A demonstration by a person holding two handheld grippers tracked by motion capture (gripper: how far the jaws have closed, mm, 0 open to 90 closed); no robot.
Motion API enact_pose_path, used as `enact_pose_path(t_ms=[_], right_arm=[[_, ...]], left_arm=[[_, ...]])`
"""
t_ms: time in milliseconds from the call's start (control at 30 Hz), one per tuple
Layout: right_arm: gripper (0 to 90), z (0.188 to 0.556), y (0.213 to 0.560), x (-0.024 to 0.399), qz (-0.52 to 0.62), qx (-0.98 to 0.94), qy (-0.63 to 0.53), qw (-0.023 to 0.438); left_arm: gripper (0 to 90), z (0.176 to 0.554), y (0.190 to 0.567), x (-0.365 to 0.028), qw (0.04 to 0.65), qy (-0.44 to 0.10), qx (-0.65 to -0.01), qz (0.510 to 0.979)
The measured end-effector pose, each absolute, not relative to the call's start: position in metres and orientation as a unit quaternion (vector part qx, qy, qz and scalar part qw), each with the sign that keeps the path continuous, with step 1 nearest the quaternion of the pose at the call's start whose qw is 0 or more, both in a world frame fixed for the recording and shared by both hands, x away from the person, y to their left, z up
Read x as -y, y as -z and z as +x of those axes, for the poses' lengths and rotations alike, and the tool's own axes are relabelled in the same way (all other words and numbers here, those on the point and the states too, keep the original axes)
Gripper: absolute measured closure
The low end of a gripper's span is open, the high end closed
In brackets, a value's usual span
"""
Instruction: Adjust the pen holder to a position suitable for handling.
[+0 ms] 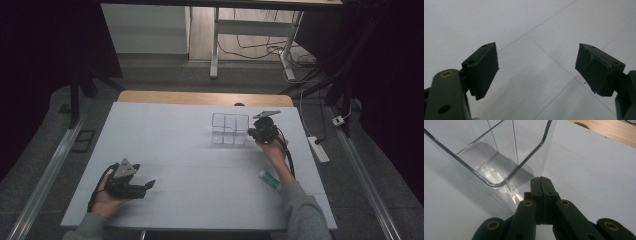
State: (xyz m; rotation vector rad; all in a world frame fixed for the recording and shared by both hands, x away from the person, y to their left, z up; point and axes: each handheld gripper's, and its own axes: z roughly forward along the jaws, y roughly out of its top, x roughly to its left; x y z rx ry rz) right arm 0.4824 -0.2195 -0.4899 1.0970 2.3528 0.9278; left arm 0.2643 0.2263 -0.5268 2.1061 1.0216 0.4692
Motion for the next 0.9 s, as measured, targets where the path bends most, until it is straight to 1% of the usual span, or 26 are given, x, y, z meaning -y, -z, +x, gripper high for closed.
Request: enact_pose_path(t_ms=[500,733,900], right_arm=[[88.7,0.482,0.49,0.199,0.381,-0.844,-0.329,0.187],[88.6,0.484,0.493,0.188,0.381,-0.847,-0.329,0.171],[88.5,0.484,0.494,0.177,0.373,-0.855,-0.316,0.173]], left_arm=[[19.0,0.265,0.527,-0.227,0.368,-0.183,-0.4,0.819],[19.0,0.265,0.527,-0.228,0.37,-0.183,-0.402,0.818],[19.0,0.265,0.527,-0.228,0.37,-0.183,-0.401,0.818]])
